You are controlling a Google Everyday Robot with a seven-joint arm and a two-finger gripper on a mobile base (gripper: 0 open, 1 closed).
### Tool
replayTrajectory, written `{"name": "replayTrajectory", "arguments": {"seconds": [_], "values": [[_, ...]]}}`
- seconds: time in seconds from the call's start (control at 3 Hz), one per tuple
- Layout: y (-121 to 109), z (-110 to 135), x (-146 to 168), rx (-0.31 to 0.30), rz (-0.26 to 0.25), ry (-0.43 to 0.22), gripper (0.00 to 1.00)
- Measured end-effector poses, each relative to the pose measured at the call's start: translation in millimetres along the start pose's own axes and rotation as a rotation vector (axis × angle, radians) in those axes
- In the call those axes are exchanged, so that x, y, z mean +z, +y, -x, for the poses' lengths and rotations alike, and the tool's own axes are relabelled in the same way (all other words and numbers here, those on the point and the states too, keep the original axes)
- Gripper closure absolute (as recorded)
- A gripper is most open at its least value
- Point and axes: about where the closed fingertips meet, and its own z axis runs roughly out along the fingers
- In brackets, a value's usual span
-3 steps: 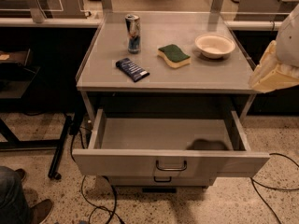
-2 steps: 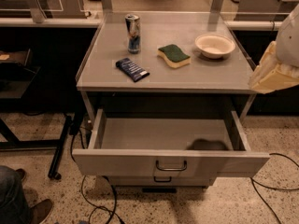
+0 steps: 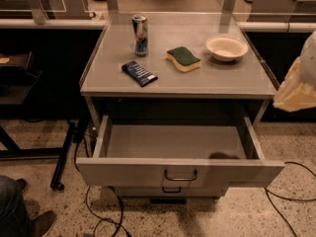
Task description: Close top drawer
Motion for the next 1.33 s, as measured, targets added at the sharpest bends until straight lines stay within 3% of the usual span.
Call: {"name": "replayTrajectory", "arguments": {"seconds": [0.67,1.0,1.33], "values": [[43.7,-40.7,89.0,0.013,0.117,0.088,1.00],[57.9,-48.1,125.9,0.010,0.175,0.067,1.00],[58.1,-48.1,126.1,0.010,0.175,0.067,1.00]]}}
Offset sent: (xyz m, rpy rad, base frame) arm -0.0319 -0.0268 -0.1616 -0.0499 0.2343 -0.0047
